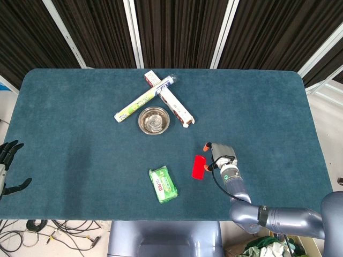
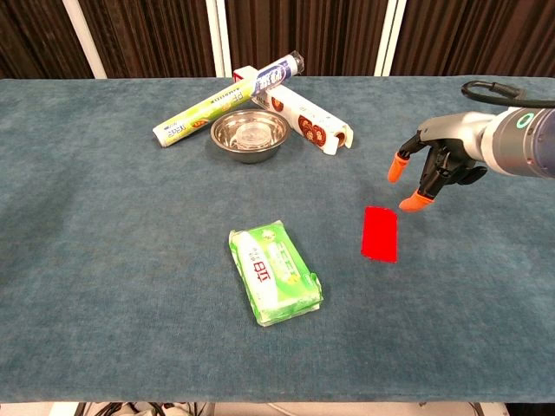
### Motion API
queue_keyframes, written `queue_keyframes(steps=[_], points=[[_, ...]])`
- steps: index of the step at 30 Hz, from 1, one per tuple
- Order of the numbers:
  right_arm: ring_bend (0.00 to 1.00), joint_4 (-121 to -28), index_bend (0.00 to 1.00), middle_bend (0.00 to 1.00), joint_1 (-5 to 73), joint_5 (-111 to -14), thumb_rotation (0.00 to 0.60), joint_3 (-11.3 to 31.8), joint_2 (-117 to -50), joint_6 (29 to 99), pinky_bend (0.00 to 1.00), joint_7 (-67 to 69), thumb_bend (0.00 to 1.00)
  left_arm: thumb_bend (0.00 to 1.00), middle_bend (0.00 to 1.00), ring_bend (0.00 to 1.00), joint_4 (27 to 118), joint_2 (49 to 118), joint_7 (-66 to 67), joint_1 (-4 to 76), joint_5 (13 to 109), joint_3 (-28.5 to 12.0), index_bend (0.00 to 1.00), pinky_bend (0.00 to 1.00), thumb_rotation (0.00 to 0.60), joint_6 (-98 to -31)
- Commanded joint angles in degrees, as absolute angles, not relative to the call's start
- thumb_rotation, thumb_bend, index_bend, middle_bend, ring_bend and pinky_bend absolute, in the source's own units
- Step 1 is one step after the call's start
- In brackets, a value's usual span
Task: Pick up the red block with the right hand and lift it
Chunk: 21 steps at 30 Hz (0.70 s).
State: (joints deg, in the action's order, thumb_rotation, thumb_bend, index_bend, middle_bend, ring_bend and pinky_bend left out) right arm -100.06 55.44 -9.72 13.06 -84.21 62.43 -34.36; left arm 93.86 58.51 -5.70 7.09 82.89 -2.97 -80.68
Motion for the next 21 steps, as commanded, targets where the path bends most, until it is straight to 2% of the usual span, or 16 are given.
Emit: queue_keyframes(steps=[1, 21], points=[[1.0, -99.73, 0.34, 0.99, 55.35, -10.06, 0.6, 12.88, -84.7, 62.86, 1.0, -34.37, 0.2, 0.2, 0.06, 0.03, 93.89, 58.48, -5.68, 7.08, 82.93, -2.95, 0.11, 0.0, 0.6, -80.7], [1.0, -96.42, 0.36, 0.99, 52.87, -11.19, 0.6, 13.23, -87.56, 65.43, 1.0, -32.83, 0.29, 0.2, 0.06, 0.03, 93.91, 58.4, -5.25, 7.05, 83.45, -2.69, 0.11, 0.0, 0.6, -80.82]])
